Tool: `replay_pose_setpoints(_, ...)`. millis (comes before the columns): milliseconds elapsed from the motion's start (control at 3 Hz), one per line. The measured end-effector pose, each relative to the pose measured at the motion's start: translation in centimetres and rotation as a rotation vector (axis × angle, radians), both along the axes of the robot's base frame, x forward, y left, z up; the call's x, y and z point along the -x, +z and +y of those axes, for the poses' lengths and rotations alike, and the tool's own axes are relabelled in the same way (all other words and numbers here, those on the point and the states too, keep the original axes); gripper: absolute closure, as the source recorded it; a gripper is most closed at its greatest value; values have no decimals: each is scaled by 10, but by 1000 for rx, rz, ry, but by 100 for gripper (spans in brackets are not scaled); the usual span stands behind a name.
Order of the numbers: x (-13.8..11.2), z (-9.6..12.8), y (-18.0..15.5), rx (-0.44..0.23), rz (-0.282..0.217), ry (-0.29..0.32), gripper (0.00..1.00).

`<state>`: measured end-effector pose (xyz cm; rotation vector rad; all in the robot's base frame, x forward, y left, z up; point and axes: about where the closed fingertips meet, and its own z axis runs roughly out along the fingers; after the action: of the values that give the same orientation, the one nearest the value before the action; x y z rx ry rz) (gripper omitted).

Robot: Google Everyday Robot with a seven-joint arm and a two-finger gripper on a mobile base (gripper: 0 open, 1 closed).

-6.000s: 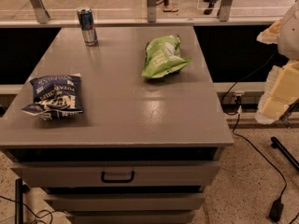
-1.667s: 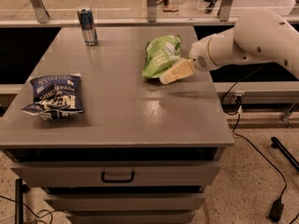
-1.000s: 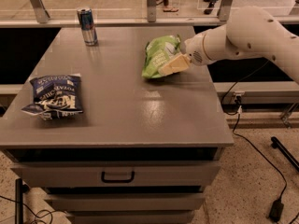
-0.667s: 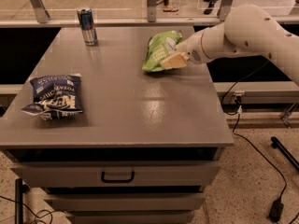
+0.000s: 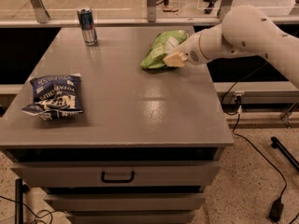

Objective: Move green rice chip bag near redbull can

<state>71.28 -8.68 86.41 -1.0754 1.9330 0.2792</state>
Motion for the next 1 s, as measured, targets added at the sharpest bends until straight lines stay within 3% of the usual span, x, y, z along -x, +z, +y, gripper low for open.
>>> replay_pose_setpoints(333, -1, 4, -1, -25, 3, 0, 100)
replay_pose_setpoints(667, -13, 23, 4, -84, -14, 33, 100)
replay_pose_setpoints(1000, -30, 52, 16, -139, -39, 109, 100)
